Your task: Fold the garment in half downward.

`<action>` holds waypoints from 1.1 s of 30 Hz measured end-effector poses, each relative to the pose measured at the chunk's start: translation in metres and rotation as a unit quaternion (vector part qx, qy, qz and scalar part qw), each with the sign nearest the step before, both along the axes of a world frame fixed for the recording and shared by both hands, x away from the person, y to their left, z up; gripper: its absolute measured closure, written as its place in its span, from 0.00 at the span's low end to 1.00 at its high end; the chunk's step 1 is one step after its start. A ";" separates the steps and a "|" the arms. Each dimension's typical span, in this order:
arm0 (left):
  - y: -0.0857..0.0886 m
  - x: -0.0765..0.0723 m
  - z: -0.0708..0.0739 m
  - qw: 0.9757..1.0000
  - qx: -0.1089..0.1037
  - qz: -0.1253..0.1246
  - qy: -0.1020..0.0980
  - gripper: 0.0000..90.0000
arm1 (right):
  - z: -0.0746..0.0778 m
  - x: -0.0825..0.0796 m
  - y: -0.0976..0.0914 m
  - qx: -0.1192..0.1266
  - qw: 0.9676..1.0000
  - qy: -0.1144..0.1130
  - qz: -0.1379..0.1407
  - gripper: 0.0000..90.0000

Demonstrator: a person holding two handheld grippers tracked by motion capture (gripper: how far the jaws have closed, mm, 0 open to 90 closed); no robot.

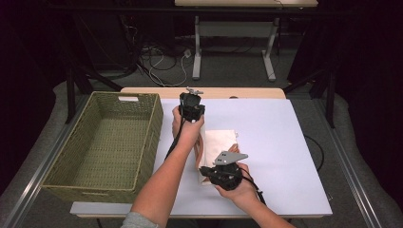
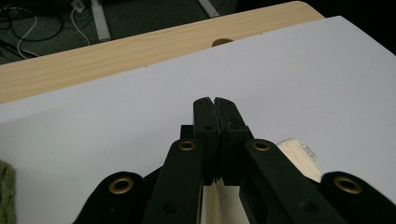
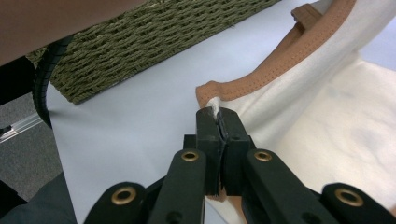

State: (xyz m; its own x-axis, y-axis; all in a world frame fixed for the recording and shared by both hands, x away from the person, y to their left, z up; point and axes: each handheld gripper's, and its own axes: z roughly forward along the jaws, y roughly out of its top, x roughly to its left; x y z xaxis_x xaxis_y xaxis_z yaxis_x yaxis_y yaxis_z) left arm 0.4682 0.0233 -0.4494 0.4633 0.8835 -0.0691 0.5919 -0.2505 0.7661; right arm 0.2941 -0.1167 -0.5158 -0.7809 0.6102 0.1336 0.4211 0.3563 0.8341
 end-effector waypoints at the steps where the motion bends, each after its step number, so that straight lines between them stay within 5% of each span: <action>1: -0.003 0.000 0.000 1.000 -0.003 0.001 0.001 0.98 | 0.001 0.000 -0.003 0.000 1.000 -0.001 -0.001 0.99; 13: -0.028 0.000 -0.008 1.000 0.002 -0.020 0.000 0.98 | -0.007 -0.002 -0.027 -0.029 0.999 0.011 -0.012 0.98; 33: -0.042 -0.002 -0.016 0.999 0.007 -0.035 0.005 0.98 | -0.024 -0.001 -0.044 -0.035 0.998 0.038 -0.035 0.98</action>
